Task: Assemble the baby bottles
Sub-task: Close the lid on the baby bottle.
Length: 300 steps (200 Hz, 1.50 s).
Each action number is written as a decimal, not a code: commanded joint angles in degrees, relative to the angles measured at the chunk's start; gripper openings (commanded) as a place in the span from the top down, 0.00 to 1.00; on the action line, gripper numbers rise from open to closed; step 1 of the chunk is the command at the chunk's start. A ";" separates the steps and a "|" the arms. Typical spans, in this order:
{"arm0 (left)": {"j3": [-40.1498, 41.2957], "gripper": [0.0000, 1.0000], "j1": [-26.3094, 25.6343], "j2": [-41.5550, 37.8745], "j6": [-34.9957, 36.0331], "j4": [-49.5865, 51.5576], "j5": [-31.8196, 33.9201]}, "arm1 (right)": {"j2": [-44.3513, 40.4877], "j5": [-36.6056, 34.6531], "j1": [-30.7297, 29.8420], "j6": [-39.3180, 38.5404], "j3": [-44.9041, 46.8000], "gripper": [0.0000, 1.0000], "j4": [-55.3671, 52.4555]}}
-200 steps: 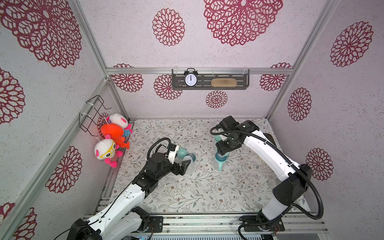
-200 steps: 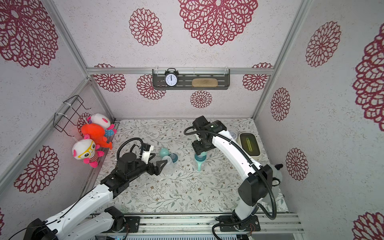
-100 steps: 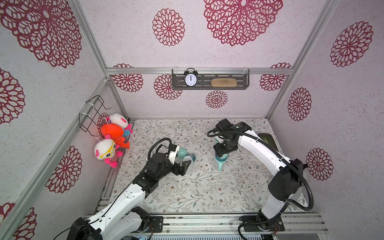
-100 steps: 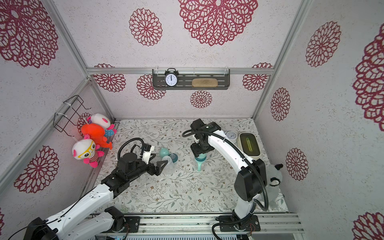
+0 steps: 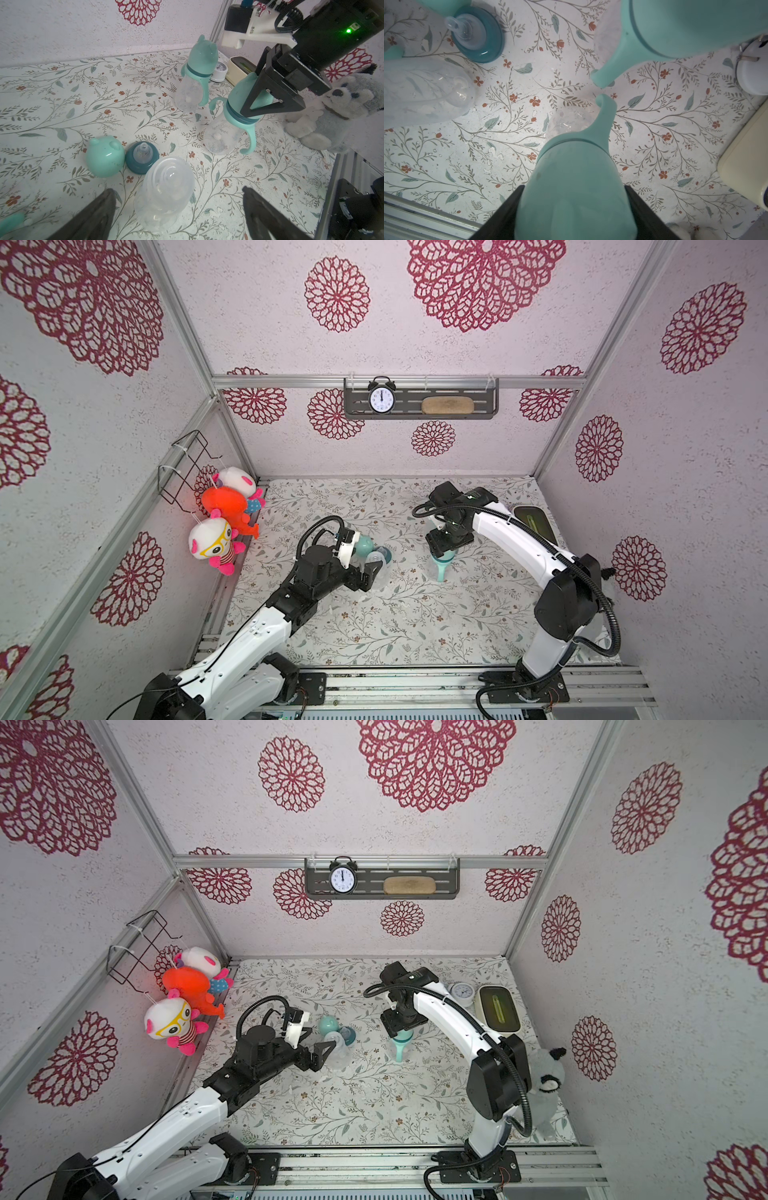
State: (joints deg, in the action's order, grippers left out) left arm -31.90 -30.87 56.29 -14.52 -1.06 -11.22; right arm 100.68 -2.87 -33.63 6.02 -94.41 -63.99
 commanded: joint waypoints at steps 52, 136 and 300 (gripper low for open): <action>-0.58 0.02 -0.68 0.53 1.25 -0.79 0.83 | -3.26 -0.31 0.14 0.99 4.46 0.29 2.05; -0.71 0.02 -0.88 0.73 1.52 -0.39 1.47 | -6.78 -2.49 -1.52 2.71 9.88 0.29 6.21; -1.02 0.02 -1.55 1.09 1.86 0.08 2.42 | -5.90 -1.77 -2.58 3.31 15.56 0.26 7.65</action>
State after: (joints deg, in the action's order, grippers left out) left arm -31.90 -31.68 57.19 -13.50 -0.95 -9.52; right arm 92.44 -5.74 -35.86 8.19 -80.95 -51.11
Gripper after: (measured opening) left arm 0.976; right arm 0.738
